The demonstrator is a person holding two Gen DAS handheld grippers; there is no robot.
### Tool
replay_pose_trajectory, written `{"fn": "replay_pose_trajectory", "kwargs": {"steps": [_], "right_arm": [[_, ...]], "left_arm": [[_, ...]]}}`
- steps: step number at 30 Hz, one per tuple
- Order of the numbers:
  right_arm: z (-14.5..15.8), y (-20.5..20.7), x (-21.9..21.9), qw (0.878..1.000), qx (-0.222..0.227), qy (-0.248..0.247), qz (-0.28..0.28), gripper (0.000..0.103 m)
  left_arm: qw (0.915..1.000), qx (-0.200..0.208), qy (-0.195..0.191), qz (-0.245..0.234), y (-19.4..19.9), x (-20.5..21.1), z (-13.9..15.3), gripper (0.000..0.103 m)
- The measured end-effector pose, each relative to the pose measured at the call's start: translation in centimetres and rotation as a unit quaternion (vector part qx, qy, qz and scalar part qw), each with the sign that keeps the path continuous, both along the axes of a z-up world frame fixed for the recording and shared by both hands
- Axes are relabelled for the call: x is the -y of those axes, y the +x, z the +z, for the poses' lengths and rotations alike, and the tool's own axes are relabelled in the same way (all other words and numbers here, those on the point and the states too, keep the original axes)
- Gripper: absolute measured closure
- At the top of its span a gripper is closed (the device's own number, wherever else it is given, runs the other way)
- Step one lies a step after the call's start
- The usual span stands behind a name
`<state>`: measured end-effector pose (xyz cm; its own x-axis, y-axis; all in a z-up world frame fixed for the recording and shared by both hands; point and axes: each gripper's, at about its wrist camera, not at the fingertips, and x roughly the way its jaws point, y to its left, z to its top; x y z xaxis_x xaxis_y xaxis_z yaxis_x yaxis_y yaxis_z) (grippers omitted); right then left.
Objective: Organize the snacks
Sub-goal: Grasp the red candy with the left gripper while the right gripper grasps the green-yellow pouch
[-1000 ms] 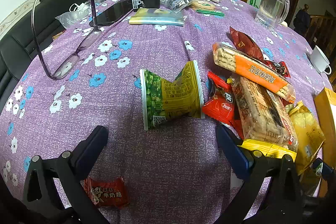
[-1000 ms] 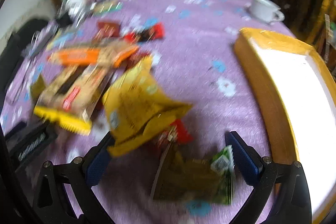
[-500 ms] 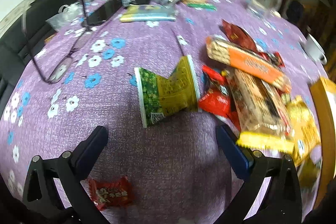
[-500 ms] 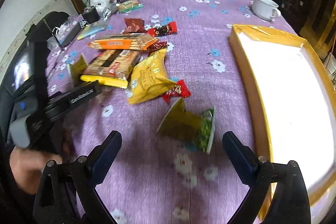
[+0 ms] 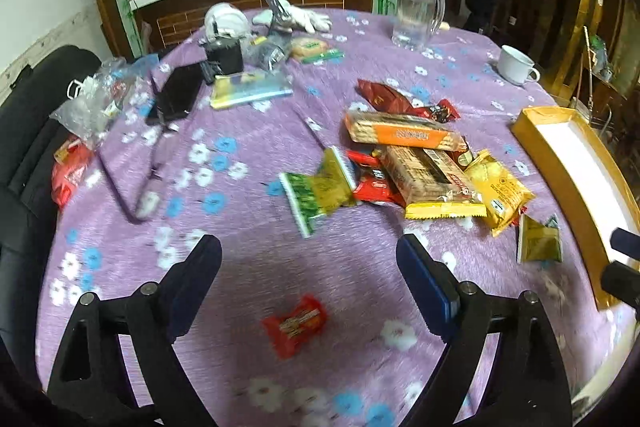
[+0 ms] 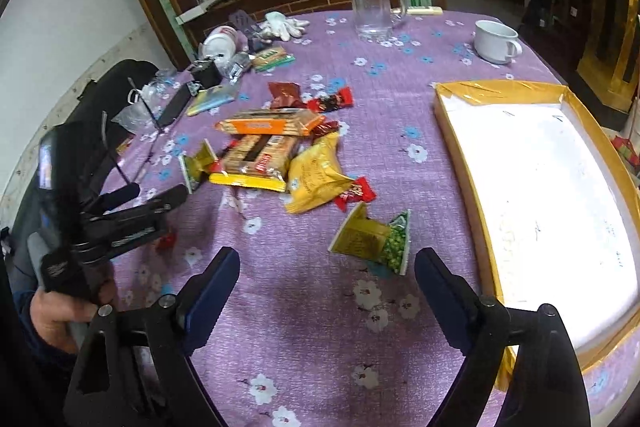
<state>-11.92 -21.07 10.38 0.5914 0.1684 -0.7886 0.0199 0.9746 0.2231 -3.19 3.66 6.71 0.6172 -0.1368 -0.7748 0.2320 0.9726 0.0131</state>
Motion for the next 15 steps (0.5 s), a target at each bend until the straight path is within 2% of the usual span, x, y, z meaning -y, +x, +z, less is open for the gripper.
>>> {"fn": "replay_pose_trajectory", "kwargs": {"steps": [3, 6, 8, 10, 15], "right_arm": [[-0.1, -0.1, -0.5, 1.0, -0.001, 0.011, 0.015, 0.022], [-0.5, 0.3, -1.1, 0.999, -0.01, 0.023, 0.027, 0.03], [-0.9, 0.8, -1.6, 0.999, -0.018, 0.028, 0.032, 0.031], [-1.2, 1.3, -2.0, 0.999, -0.024, 0.024, 0.032, 0.031], [-1.9, 2.5, -2.5, 0.998, -0.033, 0.035, 0.035, 0.036]], "left_arm": [[0.9998, -0.008, -0.016, 0.011, -0.1, -2.4, 0.7, 0.017], [0.9984, -0.035, -0.039, 0.021, 0.1, -5.0, 0.4, 0.035], [0.9969, -0.053, -0.054, 0.024, 0.0, -6.5, 0.1, 0.046], [0.9952, -0.066, -0.07, 0.019, 0.0, -7.1, -0.1, 0.061], [0.9907, -0.097, -0.096, -0.007, 1.2, -6.4, -0.5, 0.062]]}}
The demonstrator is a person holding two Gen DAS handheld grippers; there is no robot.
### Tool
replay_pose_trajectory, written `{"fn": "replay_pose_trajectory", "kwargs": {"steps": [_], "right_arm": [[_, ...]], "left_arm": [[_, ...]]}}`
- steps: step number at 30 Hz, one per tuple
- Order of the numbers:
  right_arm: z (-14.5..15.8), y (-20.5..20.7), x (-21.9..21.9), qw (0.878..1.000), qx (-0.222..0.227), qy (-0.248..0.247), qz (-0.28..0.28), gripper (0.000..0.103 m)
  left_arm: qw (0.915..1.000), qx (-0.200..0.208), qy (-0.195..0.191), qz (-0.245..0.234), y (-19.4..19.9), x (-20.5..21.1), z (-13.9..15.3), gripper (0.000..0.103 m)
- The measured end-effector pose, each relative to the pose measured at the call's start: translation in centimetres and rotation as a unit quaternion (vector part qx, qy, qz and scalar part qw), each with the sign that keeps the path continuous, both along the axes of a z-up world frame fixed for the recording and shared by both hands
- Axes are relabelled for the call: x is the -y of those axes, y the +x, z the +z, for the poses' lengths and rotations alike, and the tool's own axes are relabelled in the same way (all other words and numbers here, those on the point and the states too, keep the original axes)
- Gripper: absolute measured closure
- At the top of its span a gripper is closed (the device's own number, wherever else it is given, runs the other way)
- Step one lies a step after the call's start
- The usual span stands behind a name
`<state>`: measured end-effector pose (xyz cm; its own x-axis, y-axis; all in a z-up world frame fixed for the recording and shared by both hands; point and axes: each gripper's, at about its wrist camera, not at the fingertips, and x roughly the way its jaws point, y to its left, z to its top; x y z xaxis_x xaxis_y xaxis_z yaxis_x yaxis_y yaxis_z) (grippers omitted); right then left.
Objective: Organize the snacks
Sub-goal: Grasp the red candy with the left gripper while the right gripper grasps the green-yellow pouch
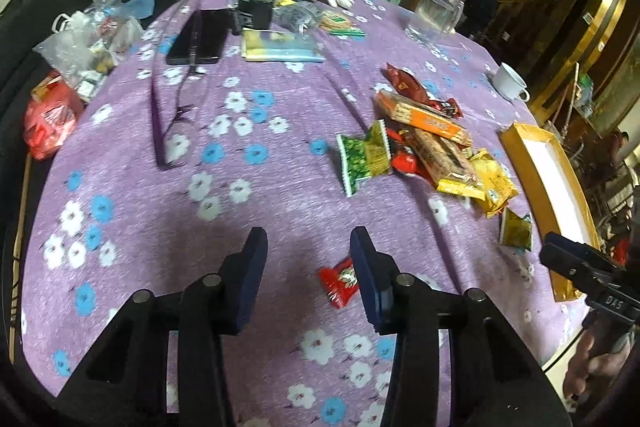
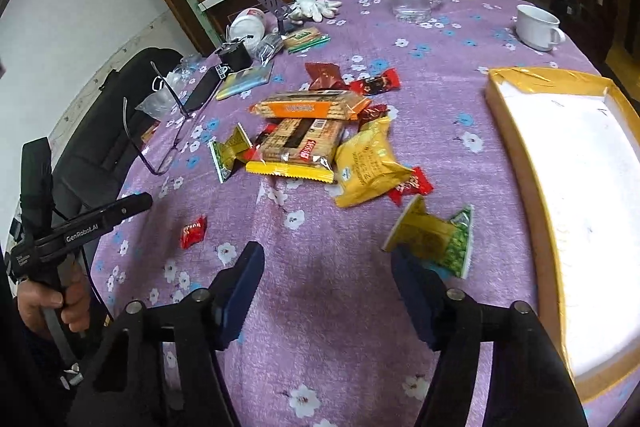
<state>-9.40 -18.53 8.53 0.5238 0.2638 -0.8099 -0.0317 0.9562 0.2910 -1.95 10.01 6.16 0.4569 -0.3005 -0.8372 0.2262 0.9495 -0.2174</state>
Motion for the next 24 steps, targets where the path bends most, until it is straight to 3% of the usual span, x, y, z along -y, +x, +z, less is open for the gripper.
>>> {"fn": "replay_pose_trajectory", "kwargs": {"steps": [2, 9, 14, 20, 24], "right_arm": [[-0.3, 0.3, 0.3, 1.0, -0.005, 0.007, -0.007, 0.036], [-0.7, -0.4, 2.7, 0.998, -0.017, 0.007, -0.056, 0.036], [-1.1, -1.2, 4.4, 0.996, -0.027, 0.01, -0.089, 0.036], [-1.7, -1.3, 5.0, 0.994, -0.037, 0.018, -0.106, 0.036], [-1.8, -0.9, 5.7, 0.991, -0.041, 0.019, -0.125, 0.036]], "left_arm": [[0.9988, -0.02, -0.004, -0.043, 0.8, 1.0, -0.1, 0.062], [0.9892, -0.022, 0.026, -0.143, -0.1, 0.3, -1.6, 0.062], [0.9838, -0.029, 0.012, -0.177, -1.3, 0.2, -2.9, 0.062], [0.9767, -0.008, 0.043, -0.21, -1.5, 3.6, -4.1, 0.062], [0.973, 0.017, 0.07, -0.219, -1.4, 5.4, -4.4, 0.071]]}}
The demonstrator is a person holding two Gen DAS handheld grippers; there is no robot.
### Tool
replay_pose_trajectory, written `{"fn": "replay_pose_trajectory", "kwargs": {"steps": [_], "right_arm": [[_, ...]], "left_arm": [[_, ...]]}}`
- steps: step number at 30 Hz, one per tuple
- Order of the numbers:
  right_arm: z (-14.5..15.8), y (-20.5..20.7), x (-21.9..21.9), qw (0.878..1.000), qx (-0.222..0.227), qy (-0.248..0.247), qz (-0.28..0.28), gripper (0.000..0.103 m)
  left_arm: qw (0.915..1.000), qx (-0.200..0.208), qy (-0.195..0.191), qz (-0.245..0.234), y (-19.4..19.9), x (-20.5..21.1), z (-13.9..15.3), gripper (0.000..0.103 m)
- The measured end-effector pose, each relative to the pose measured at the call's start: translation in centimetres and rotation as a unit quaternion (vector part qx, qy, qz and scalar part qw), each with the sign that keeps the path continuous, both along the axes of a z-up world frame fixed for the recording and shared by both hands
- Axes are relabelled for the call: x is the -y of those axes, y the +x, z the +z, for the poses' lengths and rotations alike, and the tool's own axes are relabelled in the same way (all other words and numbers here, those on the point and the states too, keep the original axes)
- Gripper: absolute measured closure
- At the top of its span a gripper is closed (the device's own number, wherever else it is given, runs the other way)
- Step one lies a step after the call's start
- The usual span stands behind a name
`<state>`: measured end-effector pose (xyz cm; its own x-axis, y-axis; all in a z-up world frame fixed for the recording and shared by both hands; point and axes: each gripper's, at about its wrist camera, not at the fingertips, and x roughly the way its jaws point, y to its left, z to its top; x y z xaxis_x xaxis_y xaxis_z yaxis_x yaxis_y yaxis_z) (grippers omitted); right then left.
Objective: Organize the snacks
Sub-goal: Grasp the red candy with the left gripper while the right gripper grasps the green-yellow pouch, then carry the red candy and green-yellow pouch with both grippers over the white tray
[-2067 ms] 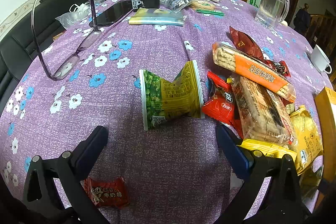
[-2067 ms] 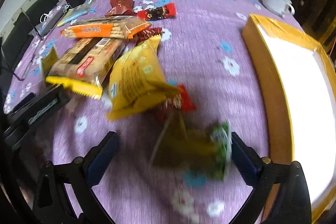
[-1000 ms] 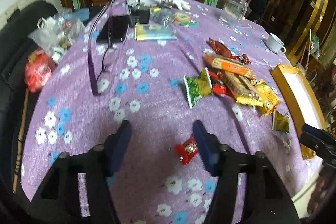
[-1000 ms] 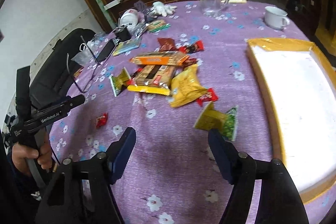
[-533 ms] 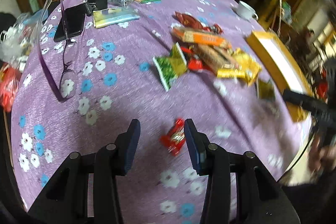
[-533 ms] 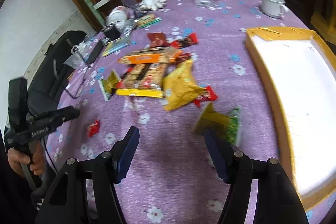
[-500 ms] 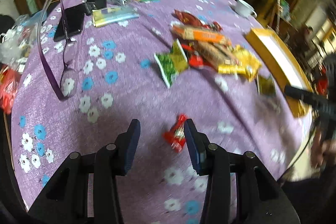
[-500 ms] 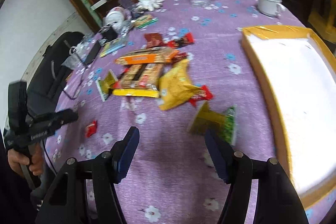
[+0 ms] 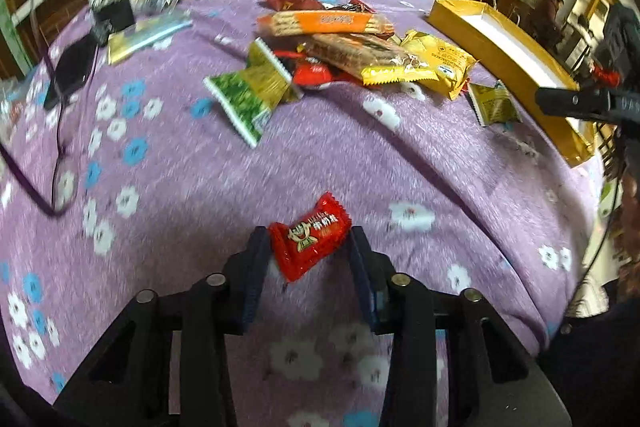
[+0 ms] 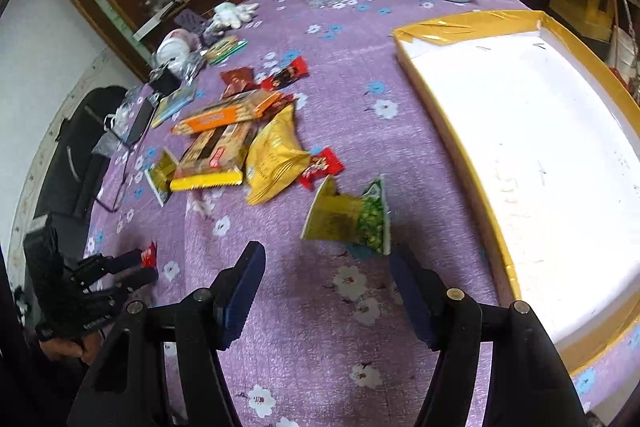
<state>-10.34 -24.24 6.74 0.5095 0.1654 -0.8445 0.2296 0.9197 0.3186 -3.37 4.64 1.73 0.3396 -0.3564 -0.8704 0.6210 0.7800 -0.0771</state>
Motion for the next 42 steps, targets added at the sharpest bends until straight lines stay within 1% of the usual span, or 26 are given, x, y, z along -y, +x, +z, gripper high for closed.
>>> {"fn": "replay_pose_trajectory", "kwargs": {"steps": [1, 2, 4, 6, 9, 11, 15, 19, 21, 23, 26, 28, 30, 31, 32, 33, 34, 39, 42], "right_arm": [[-0.1, 0.4, 0.2, 1.0, -0.007, 0.003, -0.004, 0.035], [-0.3, 0.7, 0.3, 1.0, -0.011, 0.006, -0.005, 0.035], [-0.6, 1.4, 0.2, 1.0, -0.014, 0.001, -0.001, 0.035], [-1.0, 2.1, 0.1, 1.0, -0.022, -0.009, 0.002, 0.035], [-2.0, 3.1, 0.4, 1.0, -0.029, -0.007, -0.002, 0.035], [-2.6, 3.5, 0.5, 1.0, -0.03, 0.009, 0.002, 0.034], [-3.2, 3.3, -1.5, 0.997, -0.046, 0.034, 0.049, 0.034], [-2.0, 1.1, -4.6, 0.988, -0.054, 0.067, 0.126, 0.035], [-1.0, 0.3, -5.1, 0.988, -0.051, 0.05, 0.14, 0.035], [-0.1, 0.1, -4.6, 0.989, -0.042, 0.029, 0.137, 0.035], [0.7, 1.4, -3.7, 0.991, -0.035, -0.023, 0.129, 0.034], [0.7, 2.7, -4.2, 0.988, -0.027, -0.048, 0.144, 0.034], [-0.6, 4.2, -4.7, 0.982, -0.045, -0.083, 0.162, 0.036], [-1.5, 4.9, -4.8, 0.981, -0.056, -0.089, 0.163, 0.038], [-2.1, 5.3, -4.9, 0.981, -0.062, -0.084, 0.163, 0.042], [-2.8, 5.6, -4.7, 0.981, -0.072, -0.082, 0.159, 0.054], [-3.4, 5.8, -4.7, 0.981, -0.082, -0.084, 0.152, 0.06], [-3.6, 5.2, -4.7, 0.984, -0.081, -0.083, 0.136, 0.063], [-3.3, 4.3, -4.7, 0.988, -0.073, -0.061, 0.12, 0.064]], "left_arm": [[0.9999, 0.009, 0.009, 0.0, 0.0, 0.3, 0.0, 0.075], [0.9998, 0.016, 0.015, 0.003, 0.2, 0.5, -0.1, 0.076], [0.9997, 0.02, 0.012, 0.011, 0.3, 0.4, -0.1, 0.08], [0.9997, 0.017, 0.007, 0.017, 0.5, 0.1, -0.1, 0.081], [0.9995, 0.005, -0.011, 0.03, 0.7, -0.9, -0.1, 0.081], [0.9992, -0.001, -0.02, 0.036, 0.7, -1.3, -0.1, 0.081], [0.9989, -0.006, -0.026, 0.038, 0.8, -1.4, -0.1, 0.081], [0.9988, -0.009, -0.031, 0.037, 0.9, -1.5, -0.1, 0.081], [0.9986, -0.011, -0.034, 0.039, 0.9, -1.6, -0.1, 0.081], [0.9985, -0.012, -0.035, 0.041, 0.9, -1.6, -0.1, 0.081], [0.9983, -0.012, -0.036, 0.044, 0.9, -1.6, -0.1, 0.081], [0.998, -0.016, -0.042, 0.045, 1.0, -1.7, -0.1, 0.081], [0.9972, -0.022, -0.051, 0.049, 1.2, -1.9, -0.1, 0.081], [0.997, -0.025, -0.053, 0.05, 1.2, -1.9, -0.1, 0.081], [0.9969, -0.027, -0.055, 0.05, 1.2, -2.0, -0.1, 0.081], [0.9968, -0.028, -0.056, 0.05, 1.2, -2.1, -0.1, 0.081], [0.9968, -0.028, -0.057, 0.05, 1.2, -2.1, -0.1, 0.081], [0.9965, -0.028, -0.061, 0.05, 1.2, -2.1, -0.1, 0.081], [0.9956, -0.035, -0.066, 0.056, 1.3, -2.1, 0.0, 0.082]]}}
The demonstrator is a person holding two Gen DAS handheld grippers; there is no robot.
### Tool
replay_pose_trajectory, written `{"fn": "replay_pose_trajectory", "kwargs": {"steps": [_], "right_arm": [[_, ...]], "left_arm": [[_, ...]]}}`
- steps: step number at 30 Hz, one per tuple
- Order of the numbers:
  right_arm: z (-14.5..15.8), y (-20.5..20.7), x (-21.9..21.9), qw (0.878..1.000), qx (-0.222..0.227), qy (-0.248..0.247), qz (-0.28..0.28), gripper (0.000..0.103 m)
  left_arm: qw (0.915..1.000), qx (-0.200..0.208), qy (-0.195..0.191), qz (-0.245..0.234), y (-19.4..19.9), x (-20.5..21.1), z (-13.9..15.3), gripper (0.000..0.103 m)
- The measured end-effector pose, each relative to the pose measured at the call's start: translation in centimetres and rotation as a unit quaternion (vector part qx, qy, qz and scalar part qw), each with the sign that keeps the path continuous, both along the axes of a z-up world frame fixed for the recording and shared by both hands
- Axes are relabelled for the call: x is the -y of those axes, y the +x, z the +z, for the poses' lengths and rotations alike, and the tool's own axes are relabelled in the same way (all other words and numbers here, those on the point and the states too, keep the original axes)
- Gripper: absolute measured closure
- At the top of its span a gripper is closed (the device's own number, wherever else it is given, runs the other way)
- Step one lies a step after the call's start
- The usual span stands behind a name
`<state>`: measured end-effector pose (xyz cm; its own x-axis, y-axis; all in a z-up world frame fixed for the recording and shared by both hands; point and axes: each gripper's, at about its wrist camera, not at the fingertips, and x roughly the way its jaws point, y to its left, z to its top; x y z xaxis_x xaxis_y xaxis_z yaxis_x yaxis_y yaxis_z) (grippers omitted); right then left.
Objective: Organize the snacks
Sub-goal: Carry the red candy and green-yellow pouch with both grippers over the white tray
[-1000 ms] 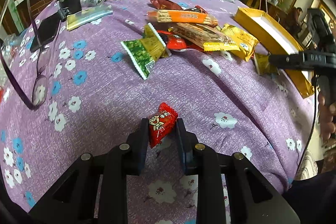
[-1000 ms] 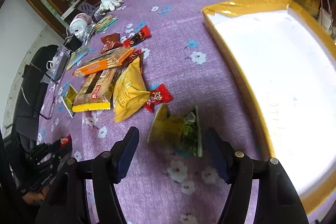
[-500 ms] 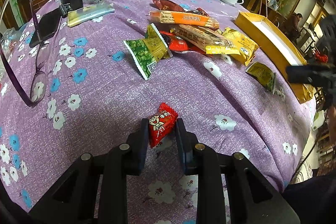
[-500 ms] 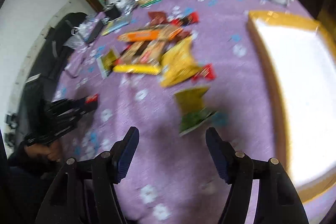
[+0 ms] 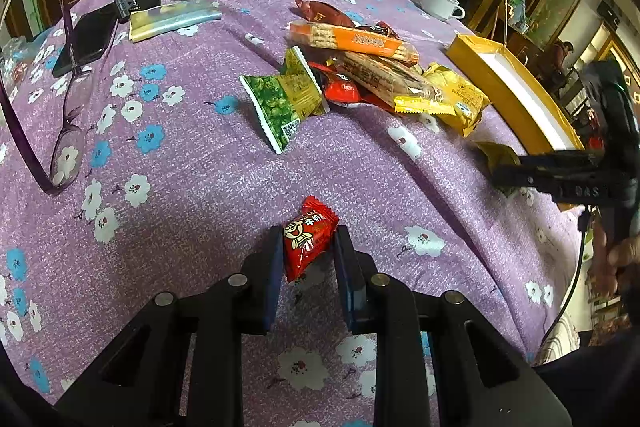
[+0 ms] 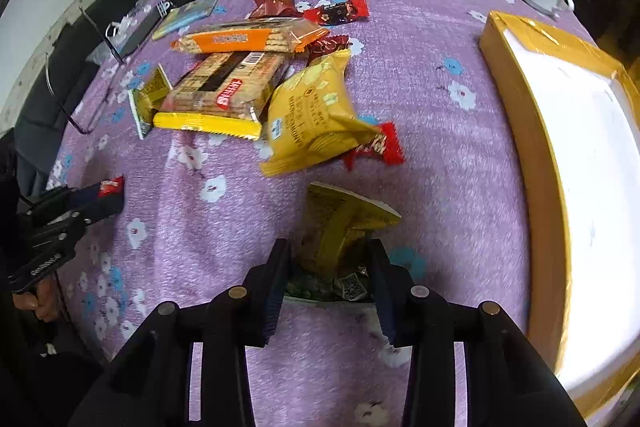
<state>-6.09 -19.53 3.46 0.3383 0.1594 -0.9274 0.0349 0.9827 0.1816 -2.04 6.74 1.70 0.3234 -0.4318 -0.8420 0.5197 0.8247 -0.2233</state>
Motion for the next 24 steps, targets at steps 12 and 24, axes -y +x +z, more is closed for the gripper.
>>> {"fn": "replay_pose_trajectory", "kwargs": {"steps": [12, 24], "right_arm": [[3.1, -4.3, 1.3, 0.992, 0.066, 0.092, -0.058, 0.064], [5.3, -8.7, 6.1, 0.982, 0.099, 0.12, -0.11, 0.064]], "left_arm": [[0.9992, -0.006, -0.037, -0.014, -0.9, 1.7, 1.6, 0.082], [0.9937, 0.017, -0.066, -0.09, -2.7, 9.1, 5.6, 0.082]]}}
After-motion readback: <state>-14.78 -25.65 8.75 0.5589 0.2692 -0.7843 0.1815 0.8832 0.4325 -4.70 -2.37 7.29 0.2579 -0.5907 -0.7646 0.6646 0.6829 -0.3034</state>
